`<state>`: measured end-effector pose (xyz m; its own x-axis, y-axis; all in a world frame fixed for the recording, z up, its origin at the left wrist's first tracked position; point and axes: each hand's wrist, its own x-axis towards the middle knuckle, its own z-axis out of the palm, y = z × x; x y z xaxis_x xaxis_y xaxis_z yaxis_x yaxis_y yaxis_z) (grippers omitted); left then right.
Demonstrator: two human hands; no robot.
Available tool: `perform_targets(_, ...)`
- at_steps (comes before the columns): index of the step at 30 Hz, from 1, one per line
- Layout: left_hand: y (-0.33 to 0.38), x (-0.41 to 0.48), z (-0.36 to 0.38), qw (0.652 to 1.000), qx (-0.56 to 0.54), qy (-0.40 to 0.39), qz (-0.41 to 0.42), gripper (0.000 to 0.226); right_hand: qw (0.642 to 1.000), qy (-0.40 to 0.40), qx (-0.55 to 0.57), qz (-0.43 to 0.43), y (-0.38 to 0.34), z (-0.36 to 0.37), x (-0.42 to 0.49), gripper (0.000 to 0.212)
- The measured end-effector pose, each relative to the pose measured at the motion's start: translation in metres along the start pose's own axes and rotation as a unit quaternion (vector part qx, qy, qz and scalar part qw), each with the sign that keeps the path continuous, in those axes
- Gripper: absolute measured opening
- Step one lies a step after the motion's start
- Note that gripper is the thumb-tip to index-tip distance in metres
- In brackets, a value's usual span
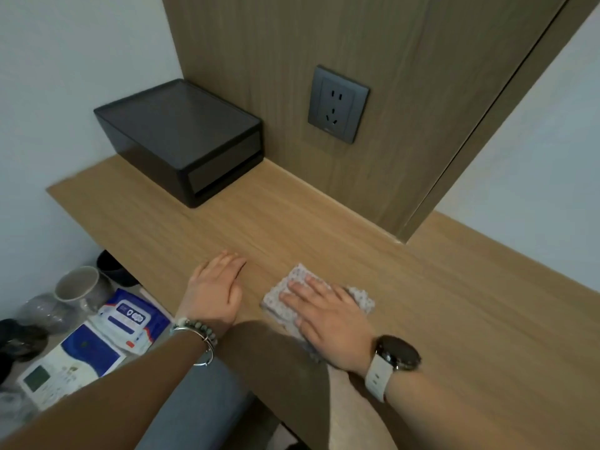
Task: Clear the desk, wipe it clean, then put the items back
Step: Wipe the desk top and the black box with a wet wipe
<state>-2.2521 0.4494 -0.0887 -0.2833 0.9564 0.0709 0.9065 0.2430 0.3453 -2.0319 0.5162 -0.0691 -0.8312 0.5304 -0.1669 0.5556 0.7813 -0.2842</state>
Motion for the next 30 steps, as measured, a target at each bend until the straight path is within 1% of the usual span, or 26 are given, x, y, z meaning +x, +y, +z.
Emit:
perform_targets(1,0.001,0.0,-0.001,1.0,0.003,0.001,0.003,0.072,0.998,-0.007,0.014,0.055,0.019,-0.005,0.005,0.049)
perform_targets(3,0.004,-0.001,-0.001,1.0,0.008,-0.004,0.005,0.072,0.986,0.016,0.004,0.168,0.046,-0.018,0.01,0.048)
perform_targets(4,0.005,-0.003,-0.001,1.0,0.01,-0.008,0.005,0.071,0.982,0.02,-0.004,0.187,0.047,-0.017,0.007,0.048)
perform_targets(5,0.006,-0.005,-0.001,1.0,0.014,-0.015,0.006,0.069,0.984,0.015,-0.004,0.175,0.039,-0.014,-0.003,0.049)
perform_targets(6,0.007,-0.008,-0.001,0.999,0.022,-0.022,0.01,0.069,0.991,0.0,-0.005,0.133,0.024,-0.004,-0.019,0.05)
perform_targets(8,0.008,-0.018,-0.001,0.997,0.045,-0.046,0.03,0.074,1.0,0.004,-0.008,0.0,-0.019,0.019,-0.063,0.053)
perform_targets(9,0.008,-0.024,-0.002,0.996,0.054,-0.061,0.037,0.077,0.999,0.006,-0.002,-0.036,-0.03,0.024,-0.081,0.053)
perform_targets(10,0.01,-0.03,-0.002,0.995,0.059,-0.074,0.041,0.08,0.999,-0.001,0.005,-0.043,-0.027,0.025,-0.087,0.053)
perform_targets(11,0.012,-0.036,-0.002,0.994,0.058,-0.083,0.042,0.084,1.0,0.001,0.022,-0.017,-0.017,0.021,-0.084,0.054)
perform_targets(12,0.014,-0.041,-0.002,0.994,0.052,-0.088,0.041,0.087,0.999,-0.001,0.038,0.039,-0.002,0.015,-0.075,0.052)
perform_targets(13,0.017,-0.046,-0.001,0.995,0.043,-0.087,0.039,0.089,0.993,0.016,0.042,0.107,0.012,0.01,-0.066,0.049)
perform_targets(14,0.019,-0.05,0.0,0.995,0.031,-0.083,0.035,0.09,0.984,0.033,0.033,0.171,0.02,0.004,-0.058,0.047)
perform_targets(15,0.021,-0.055,0.001,0.996,0.022,-0.078,0.03,0.089,0.978,0.041,0.012,0.204,0.021,0.001,-0.053,0.047)
perform_targets(16,0.023,-0.059,0.002,0.997,0.015,-0.074,0.028,0.089,0.978,0.044,0.005,0.206,0.011,0.0,-0.051,0.047)
perform_targets(17,0.024,-0.063,0.003,0.997,0.01,-0.073,0.028,0.089,0.984,0.028,0.003,0.173,-0.006,0.006,-0.056,0.048)
perform_targets(19,0.024,-0.069,0.001,0.997,-0.001,-0.074,0.033,0.09,0.999,-0.016,0.004,0.047,-0.047,0.023,-0.075,0.05)
perform_targets(20,0.025,-0.072,0.0,0.997,-0.009,-0.074,0.037,0.089,0.999,-0.03,0.008,-0.013,-0.063,0.029,-0.087,0.051)
perform_targets(21,0.024,-0.074,-0.002,0.996,-0.016,-0.074,0.042,0.089,0.998,-0.032,0.004,-0.053,-0.066,0.03,-0.093,0.052)
perform_targets(22,0.023,-0.078,-0.003,0.996,-0.021,-0.079,0.047,0.089,0.998,-0.032,0.007,-0.058,-0.057,0.027,-0.093,0.053)
perform_targets(23,0.022,-0.081,-0.004,0.995,-0.021,-0.085,0.052,0.089,0.999,-0.03,0.01,-0.017,-0.043,0.024,-0.087,0.052)
perform_targets(24,0.021,-0.084,-0.004,0.994,-0.019,-0.091,0.057,0.089,0.998,-0.017,0.012,0.058,-0.024,0.021,-0.08,0.05)
perform_targets(26,0.02,-0.088,-0.004,0.993,-0.017,-0.095,0.064,0.089,0.974,0.037,0.01,0.221,0.005,0.01,-0.073,0.048)
perform_targets(27,0.021,-0.089,-0.004,0.993,-0.017,-0.098,0.064,0.09,0.965,0.049,0.006,0.258,0.007,0.012,-0.071,0.049)
perform_targets(28,0.021,-0.089,-0.004,0.993,-0.016,-0.101,0.065,0.09,0.967,0.046,-0.005,0.251,-0.002,0.014,-0.073,0.05)
perform_targets(29,0.02,-0.089,-0.006,0.992,-0.015,-0.102,0.069,0.09,0.98,0.038,-0.019,0.196,-0.016,0.023,-0.077,0.051)
perform_targets(30,0.019,-0.088,-0.007,0.991,-0.015,-0.104,0.077,0.089,0.992,0.023,-0.037,0.118,-0.034,0.033,-0.085,0.052)
